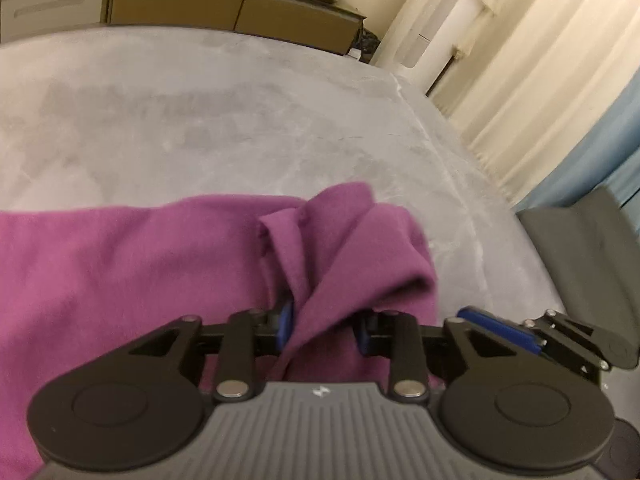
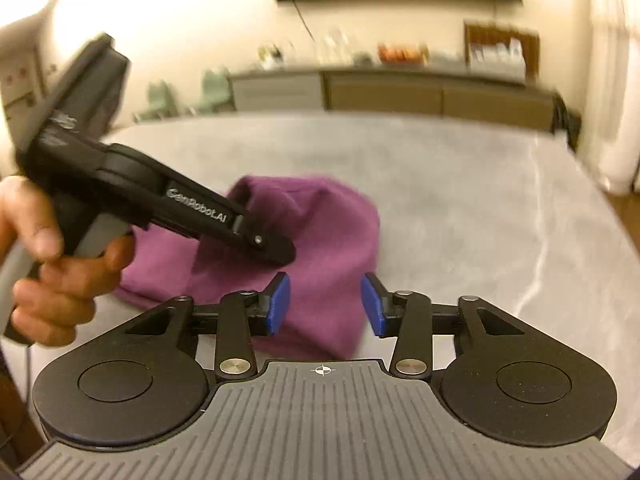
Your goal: Fold clothes
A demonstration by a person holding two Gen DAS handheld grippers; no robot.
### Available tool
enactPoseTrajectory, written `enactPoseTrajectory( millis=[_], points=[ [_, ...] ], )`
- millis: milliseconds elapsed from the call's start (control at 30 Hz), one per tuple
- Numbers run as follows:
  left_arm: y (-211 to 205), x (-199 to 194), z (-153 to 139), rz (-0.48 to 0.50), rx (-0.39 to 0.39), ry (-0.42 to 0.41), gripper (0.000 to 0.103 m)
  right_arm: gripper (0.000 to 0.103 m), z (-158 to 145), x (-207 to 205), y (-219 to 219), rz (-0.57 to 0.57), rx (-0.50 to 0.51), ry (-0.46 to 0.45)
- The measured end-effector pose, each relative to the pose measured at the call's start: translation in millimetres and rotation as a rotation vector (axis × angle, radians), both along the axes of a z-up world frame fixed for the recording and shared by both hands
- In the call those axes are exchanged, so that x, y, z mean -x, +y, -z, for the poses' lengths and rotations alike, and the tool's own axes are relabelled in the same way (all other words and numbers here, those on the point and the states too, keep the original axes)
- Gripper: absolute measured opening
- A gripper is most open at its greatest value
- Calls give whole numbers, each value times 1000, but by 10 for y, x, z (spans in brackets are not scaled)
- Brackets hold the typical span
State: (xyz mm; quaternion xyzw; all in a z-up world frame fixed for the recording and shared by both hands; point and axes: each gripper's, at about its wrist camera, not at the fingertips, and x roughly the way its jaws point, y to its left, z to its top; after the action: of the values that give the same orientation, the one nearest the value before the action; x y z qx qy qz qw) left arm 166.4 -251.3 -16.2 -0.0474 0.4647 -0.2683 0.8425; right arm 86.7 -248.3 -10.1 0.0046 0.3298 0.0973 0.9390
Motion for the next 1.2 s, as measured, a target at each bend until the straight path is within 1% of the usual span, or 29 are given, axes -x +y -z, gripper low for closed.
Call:
enactPoseTrajectory(
  millis=[33, 67, 100, 133, 200, 233, 300, 333, 367, 400, 433, 500, 567, 633, 700, 767, 800, 833, 867, 900, 933, 1000, 1033, 1067, 1133, 1200],
  points=[
    [33, 27, -32, -26, -10, -20, 40, 31, 66, -72, 9, 22, 30, 33],
    [89, 61, -75, -68, -18, -41, 45, 33, 117, -115, 8, 39, 58, 50],
    [166, 103, -133, -117, -22, -71, 50, 33, 134, -116, -16, 46, 73, 48],
    [249, 137, -194, -157, -15, -100, 53, 32, 135, -116, -54, 53, 74, 51],
    [383, 162, -274, -187, 17, -110, 53, 32, 99, -66, -102, 77, 95, 43],
    [410, 149, -296, -184, 29, -108, 53, 32, 68, -51, -95, 89, 104, 34],
    [405, 107, -307, -155, 42, -100, 54, 33, -11, -23, -82, 99, 92, -10],
    [395, 97, -288, -134, 52, -85, 57, 33, -51, -24, -87, 102, 80, -36],
    [384, 87, -269, -112, 62, -71, 59, 38, -83, -40, -76, 103, 75, -61],
    [377, 76, -230, -101, 73, -51, 61, 40, -102, -78, -41, 101, 79, -83],
    [363, 51, -176, -103, 82, -22, 61, 44, -123, -103, -8, 94, 81, -102],
    [324, -20, -105, -97, 107, 25, 60, 49, -152, -108, 52, 39, 70, -130],
    [248, -76, -120, -57, 163, 53, 60, 60, -170, -39, 193, -63, 77, -154],
    [155, -126, -169, -12, 212, 69, 60, 65, -105, 5, 390, -162, 154, -164],
    [46, -168, -269, 21, 225, 57, 60, 63, -2, -11, 557, -197, 267, -162],
    [16, -158, -371, 17, 216, 17, 60, 48, 95, -111, 596, -175, 328, -149],
    [51, -145, -412, 4, 219, -5, 61, 44, 100, -172, 553, -151, 308, -132],
    [86, -132, -453, -10, 222, -27, 62, 41, 84, -234, 489, -128, 268, -116],
    [127, -133, -466, -23, 218, -38, 63, 41, 63, -274, 438, -112, 235, -106],
    [175, -150, -451, -38, 207, -39, 63, 41, 38, -281, 422, -110, 221, -109],
    [222, -166, -436, -52, 195, -40, 63, 40, 20, -287, 430, -113, 223, -113],
    [327, -210, -360, -87, 172, -15, 63, 37, -1, -300, 461, -101, 255, -107],
    [376, -223, -317, -101, 172, 2, 63, 33, -11, -306, 461, -83, 272, -103],
    [418, -226, -277, -108, 183, 17, 63, 32, -34, -323, 422, -58, 265, -104],
    [490, -216, -192, -116, 205, 49, 63, 31, -96, -362, 270, -5, 186, -99],
    [510, -164, -86, -104, 227, 84, 63, 31, -128, -395, 98, 35, 89, -86]
  ],
)
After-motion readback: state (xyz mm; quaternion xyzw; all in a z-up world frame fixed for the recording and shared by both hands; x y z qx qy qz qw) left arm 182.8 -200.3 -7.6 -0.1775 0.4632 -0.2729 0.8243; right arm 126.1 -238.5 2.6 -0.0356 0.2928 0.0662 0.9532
